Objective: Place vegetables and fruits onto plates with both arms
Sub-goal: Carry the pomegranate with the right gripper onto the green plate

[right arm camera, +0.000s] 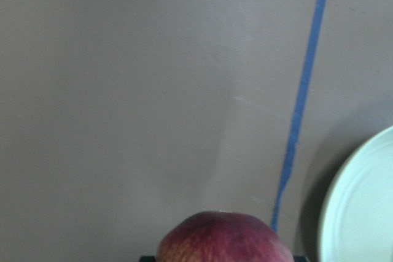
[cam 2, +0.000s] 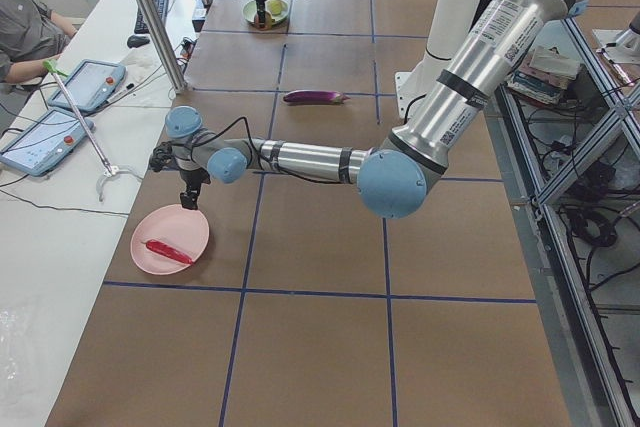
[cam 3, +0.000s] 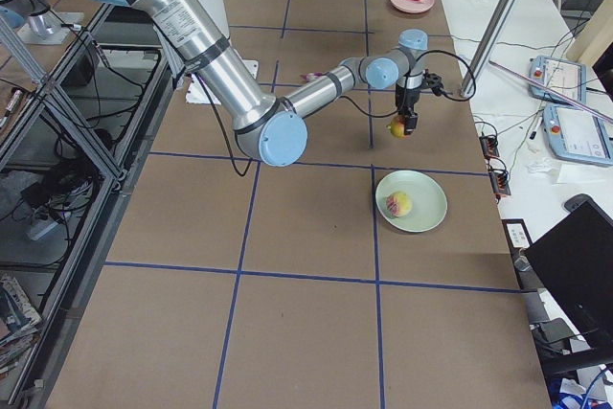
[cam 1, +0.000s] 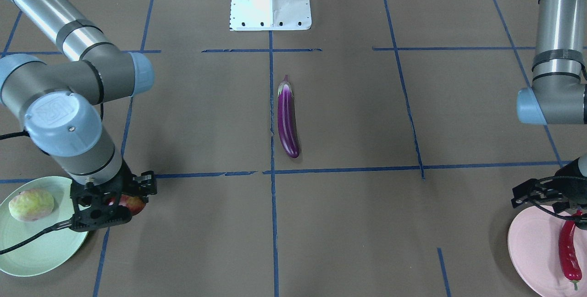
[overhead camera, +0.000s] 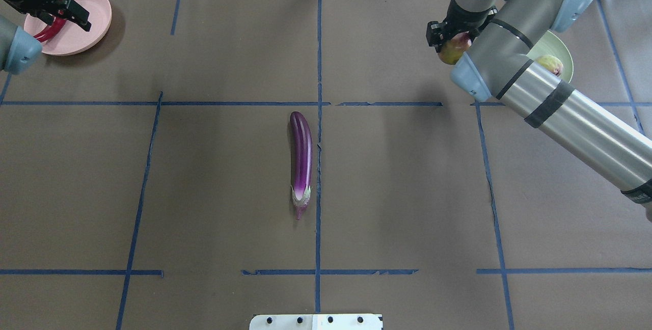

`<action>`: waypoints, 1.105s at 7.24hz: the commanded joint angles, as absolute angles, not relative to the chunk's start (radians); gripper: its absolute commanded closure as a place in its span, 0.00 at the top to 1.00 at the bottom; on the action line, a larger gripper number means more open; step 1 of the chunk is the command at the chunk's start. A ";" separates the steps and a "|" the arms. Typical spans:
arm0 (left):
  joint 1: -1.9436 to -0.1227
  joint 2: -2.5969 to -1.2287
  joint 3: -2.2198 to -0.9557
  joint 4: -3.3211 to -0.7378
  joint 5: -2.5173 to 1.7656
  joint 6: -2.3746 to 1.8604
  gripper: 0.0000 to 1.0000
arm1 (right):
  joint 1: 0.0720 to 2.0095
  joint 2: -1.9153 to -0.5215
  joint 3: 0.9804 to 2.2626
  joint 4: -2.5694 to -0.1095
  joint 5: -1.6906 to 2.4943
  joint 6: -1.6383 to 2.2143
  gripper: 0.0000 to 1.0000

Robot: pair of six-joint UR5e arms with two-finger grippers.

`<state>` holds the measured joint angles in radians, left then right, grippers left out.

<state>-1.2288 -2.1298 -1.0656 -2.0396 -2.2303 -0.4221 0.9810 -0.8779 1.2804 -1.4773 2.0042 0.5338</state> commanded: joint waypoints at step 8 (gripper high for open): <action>-1.181 -2.131 -1.176 -2.028 -2.230 -0.611 1.00 | 1.288 -0.972 1.109 -1.302 2.303 0.298 1.00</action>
